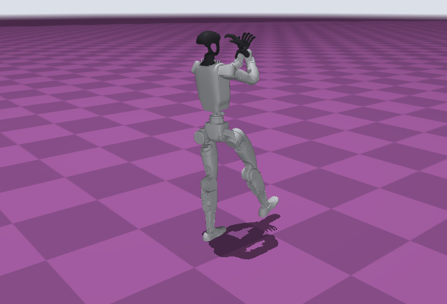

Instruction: Kungfu

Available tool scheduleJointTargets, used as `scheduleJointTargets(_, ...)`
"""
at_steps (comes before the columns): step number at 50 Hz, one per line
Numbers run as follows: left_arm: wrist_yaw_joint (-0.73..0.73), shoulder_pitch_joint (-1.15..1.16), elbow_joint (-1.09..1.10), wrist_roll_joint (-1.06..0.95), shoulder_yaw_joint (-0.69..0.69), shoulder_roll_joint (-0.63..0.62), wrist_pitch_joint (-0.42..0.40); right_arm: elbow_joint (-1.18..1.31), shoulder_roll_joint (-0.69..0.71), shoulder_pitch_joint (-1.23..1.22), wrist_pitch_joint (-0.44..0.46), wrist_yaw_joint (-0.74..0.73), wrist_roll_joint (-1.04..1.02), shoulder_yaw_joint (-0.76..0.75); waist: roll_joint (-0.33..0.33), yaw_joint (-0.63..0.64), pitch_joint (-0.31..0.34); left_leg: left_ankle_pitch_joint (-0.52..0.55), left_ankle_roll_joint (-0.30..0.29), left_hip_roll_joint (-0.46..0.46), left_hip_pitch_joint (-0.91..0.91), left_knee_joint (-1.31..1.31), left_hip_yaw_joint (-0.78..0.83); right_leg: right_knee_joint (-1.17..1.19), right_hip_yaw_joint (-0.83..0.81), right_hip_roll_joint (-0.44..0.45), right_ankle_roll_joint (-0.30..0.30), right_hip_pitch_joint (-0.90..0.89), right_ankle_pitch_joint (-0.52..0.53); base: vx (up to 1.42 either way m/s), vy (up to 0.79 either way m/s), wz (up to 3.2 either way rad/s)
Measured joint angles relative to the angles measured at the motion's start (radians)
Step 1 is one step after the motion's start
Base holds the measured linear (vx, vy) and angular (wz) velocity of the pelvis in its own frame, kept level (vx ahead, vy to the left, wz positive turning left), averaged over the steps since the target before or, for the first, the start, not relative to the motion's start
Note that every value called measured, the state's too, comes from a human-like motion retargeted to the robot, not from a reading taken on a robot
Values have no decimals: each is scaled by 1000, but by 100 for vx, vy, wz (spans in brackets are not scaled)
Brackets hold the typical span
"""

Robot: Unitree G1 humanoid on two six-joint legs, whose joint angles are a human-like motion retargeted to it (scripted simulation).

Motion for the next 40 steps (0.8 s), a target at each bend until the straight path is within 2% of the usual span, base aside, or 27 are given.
scheduleJointTargets(2, 11, -13, -16, -6, -10, 2, -26, 2, -9, -2, -9, -3, -16, -15, 13, -6, -5, -9, -7, 7, 22, 7, -7, -10, -50, -10, -38, -10, -24, 65, -25, 32)
scheduleJointTargets(5, 33, -25, -19, 9, -14, -8, -51, 16, -4, 0, -12, -22, -27, -31, 29, -17, -9, 10, -36, 21, 66, 13, -16, 3, -164, -30, -64, 14, -76, 65, -29, 37)
scheduleJointTargets(7, 48, -27, -18, 23, -17, -14, -67, 23, 0, -2, -9, -35, -23, -39, 44, -31, -18, 54, -77, 39, 85, 28, -26, 30, -212, -33, -102, 39, -109, 77, -38, 46)
scheduleJointTargets(9, 62, -18, -14, 44, -19, -8, -84, 25, 0, -5, -6, -42, -16, -48, 52, -44, -36, 128, -136, 53, 90, 60, -32, 67, -245, -31, -149, 51, -59, 73, -36, 44)
scheduleJointTargets(10, 66, -8, -6, 54, -18, -7, -87, 28, 3, 0, -6, -43, -15, -51, 55, -52, -49, 181, -170, 59, 97, 75, -38, 66, -267, -29, -160, 64, 3, 87, -46, 18)
scheduleJointTargets(12, 69, 41, 22, 98, -3, 3, -96, 29, 9, 34, -8, -37, -24, -65, 55, -37, -91, 359, -260, 64, 83, 141, -12, 75, -141, 17, -223, 56, 32, 96, -52, -37)
scheduleJointTargets(13, 72, 73, 41, 130, 5, 8, -99, 32, 10, 59, -11, -35, -33, -74, 47, -25, -108, 472, -308, 60, 61, 198, 21, 98, -96, 25, -234, 51, 11, 74, -40, -62)
scheduleJointTargets(15, 91, 130, 95, 216, 18, 32, -93, 54, 26, 108, -23, -46, -72, -81, 14, -24, -85, 646, -398, 60, 0, 377, 100, 144, -60, 10, -242, 79, -36, 51, -31, -45)
scheduleJointTargets(17, 87, 189, 184, 343, 47, 67, -63, 99, 44, 163, -10, -87, -101, -86, -32, -52, -50, 776, -404, 62, -95, 595, 152, 166, -71, -34, -240, 141, -80, 41, -32, 8)
scheduleJointTargets(18, 69, 224, 242, 420, 68, 89, -39, 125, 58, 198, 11, -107, -107, -88, -51, -68, -46, 779, -386, 64, -150, 683, 155, 170, -87, -44, -239, 170, -97, 50, -40, 20)
scheduleJointTargets(20, 11, 314, 373, 613, 114, 117, 40, 171, 72, 296, 86, -114, -100, -103, -73, -77, -61, 642, -304, 117, -271, 835, 222, 177, -127, -61, -224, 212, -122, 62, -42, -4)
scheduleJointTargets(23, -24, 483, 552, 991, 174, 135, 229, 223, 54, 499, 250, -4, -104, -184, -103, 36, -82, 528, -255, 201, -472, 928, 347, 165, -97, -30, -228, 248, -138, 61, -34, -125)
scheduleJointTargets(25, -10, 607, 636, 1166, 210, 168, 300, 279, 41, 633, 319, 99, -191, -247, -112, 89, -51, 501, -233, 229, -579, 890, 390, 144, -69, -7, -229, 296, -140, 41, -17, -130)
scheduleJointTargets(28, 54, 812, 740, 1346, 278, 203, 460, 417, 20, 847, 409, 150, -475, -374, -97, 149, 4, 550, -233, 274, -701, 665, 403, 121, -64, 34, -226, 372, -152, 38, -11, -109)
scheduleJointTargets(30, 41, 959, 788, 1414, 341, 208, 549, 535, 7, 982, 505, 73, -713, -457, -84, 197, 34, 626, -254, 310, -769, 442, 388, 105, -34, 76, -239, 415, -160, 32, -8, -134)
scheduleJointTargets(32, -36, 1112, 798, 1394, 371, 218, 593, 672, 7, 1092, 577, 52, -927, -535, -76, 239, 69, 719, -307, 334, -814, 187, 344, 100, 12, 112, -255, 460, -175, 41, -8, -124)
scheduleJointTargets(33, -91, 1185, 796, 1376, 376, 227, 602, 733, 0, 1142, 613, 64, -1007, -568, -78, 254, 90, 730, -317, 340, -840, 85, 317, 102, 30, 121, -261, 480, -185, 30, -5, -85)
scheduleJointTargets(35, -190, 1319, 781, 1347, 367, 238, 622, 836, -7, 1235, 732, 136, -1132, -620, -93, 275, 121, 643, -280, 347, -920, -55, 279, 105, 49, 114, -269, 504, -197, 32, -3, -42)
scheduleJointTargets(37, -235, 1430, 761, 1328, 356, 227, 633, 902, -11, 1329, 815, 264, -1192, -650, -128, 290, 129, 488, -190, 355, -1016, -127, 311, 112, 53, 86, -279, 496, -202, 19, -4, -16)
scheduleJointTargets(38, -246, 1483, 745, 1315, 350, 216, 636, 928, -13, 1370, 834, 321, -1194, -649, -135, 293, 134, 413, -194, 372, -1053, -126, 350, 117, 51, 85, -288, 494, -206, 14, -4, -23)
scheduleJointTargets(40, -276, 1585, 698, 1285, 338, 181, 638, 963, -9, 1438, 833, 413, -1163, -635, -142, 303, 155, 403, -212, 432, -1116, -43, 414, 133, 73, 103, -313, 495, -220, 15, -5, -48)
